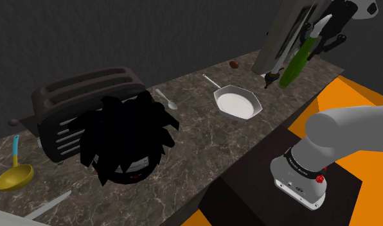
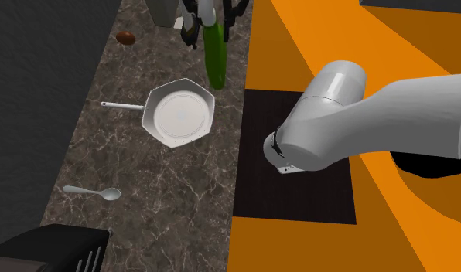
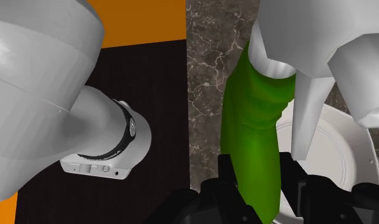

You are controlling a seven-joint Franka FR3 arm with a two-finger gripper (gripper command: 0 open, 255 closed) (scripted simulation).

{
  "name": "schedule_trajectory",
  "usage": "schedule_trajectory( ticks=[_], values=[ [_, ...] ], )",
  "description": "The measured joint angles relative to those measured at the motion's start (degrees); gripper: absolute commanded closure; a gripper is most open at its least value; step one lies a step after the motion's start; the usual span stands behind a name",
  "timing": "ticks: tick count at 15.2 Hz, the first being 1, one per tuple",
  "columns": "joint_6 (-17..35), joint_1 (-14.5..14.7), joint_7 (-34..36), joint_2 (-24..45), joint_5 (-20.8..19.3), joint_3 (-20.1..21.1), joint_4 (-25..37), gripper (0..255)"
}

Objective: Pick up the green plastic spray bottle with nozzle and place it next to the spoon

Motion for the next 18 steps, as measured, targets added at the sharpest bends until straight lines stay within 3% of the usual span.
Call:
schedule_trajectory(
  ticks=[11,18],
  values=[
    [-7.0,0.9,2.6,2.1,1.2,0.0,9.6,255],
    [0.1,3.1,7.7,4.9,6.7,6.3,7.4,255]
  ],
)
